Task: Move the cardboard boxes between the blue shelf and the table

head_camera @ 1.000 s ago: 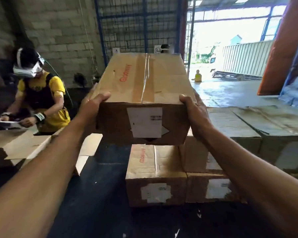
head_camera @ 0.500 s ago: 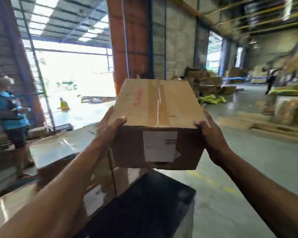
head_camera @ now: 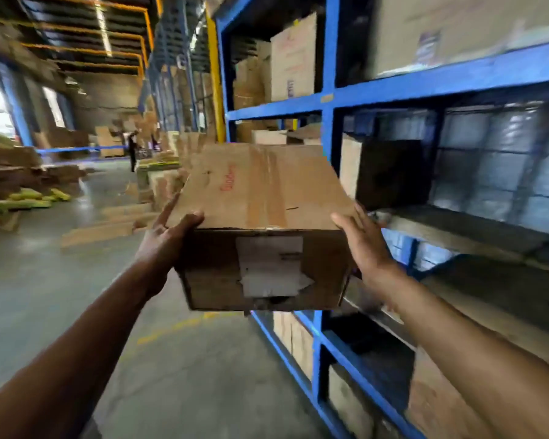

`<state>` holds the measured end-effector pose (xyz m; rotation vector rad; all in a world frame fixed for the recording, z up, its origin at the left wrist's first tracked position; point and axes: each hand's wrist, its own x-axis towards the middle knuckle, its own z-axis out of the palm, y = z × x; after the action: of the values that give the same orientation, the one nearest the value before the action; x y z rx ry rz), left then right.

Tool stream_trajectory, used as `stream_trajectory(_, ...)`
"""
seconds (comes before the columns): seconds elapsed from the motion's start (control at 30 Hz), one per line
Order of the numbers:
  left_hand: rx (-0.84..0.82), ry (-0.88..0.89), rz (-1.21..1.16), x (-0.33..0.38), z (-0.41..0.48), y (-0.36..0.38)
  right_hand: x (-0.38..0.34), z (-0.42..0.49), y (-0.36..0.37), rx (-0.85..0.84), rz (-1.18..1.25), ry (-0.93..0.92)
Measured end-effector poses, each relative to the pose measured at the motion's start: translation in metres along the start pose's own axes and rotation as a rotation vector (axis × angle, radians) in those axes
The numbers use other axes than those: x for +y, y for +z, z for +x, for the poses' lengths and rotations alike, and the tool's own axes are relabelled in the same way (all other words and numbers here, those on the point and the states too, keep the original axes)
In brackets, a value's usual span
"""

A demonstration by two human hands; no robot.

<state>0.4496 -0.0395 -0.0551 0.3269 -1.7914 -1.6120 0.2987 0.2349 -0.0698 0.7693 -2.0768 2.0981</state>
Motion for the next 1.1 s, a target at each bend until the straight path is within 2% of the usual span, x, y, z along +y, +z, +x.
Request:
stream_trajectory(0.17, -0.222, 0.015, -0.106, 0.008, -0.002, 0.145, -0.019, -0.025, -0.142, 0.261, -0.13, -0.001)
stream_trajectory(0.3, -0.439, -0.005, -0.215, 0.01, -0.017, 0.25, -0.02, -0.045, -0.238, 0.387, -0.166, 0.003)
stream_trajectory(0.43, -0.509, 0.027, -0.186, 0.005, -0.017, 0.32, -0.008, -0.04, -0.294, 0.462, -0.212, 0.0)
stream_trajectory(0.63, -0.617, 0.056, -0.132, -0.019, 0.034, 0.371, 0.028, 0.019, -0.318, 0.51, -0.212, 0.051)
stream_trajectory(0.8, -0.687, 0.118, -0.107, -0.059, 0.14, 0.42, 0.078, 0.116, -0.321, 0.601, -0.237, 0.042)
stream_trajectory(0.97, -0.763, 0.058, -0.196, -0.102, 0.247, 0.484, 0.133, 0.201, -0.311, 0.713, -0.308, 0.029)
stream_trajectory(1.1, -0.569, 0.1, -0.095, -0.116, 0.307, 0.539, 0.167, 0.248, -0.301, 0.789, -0.558, -0.092)
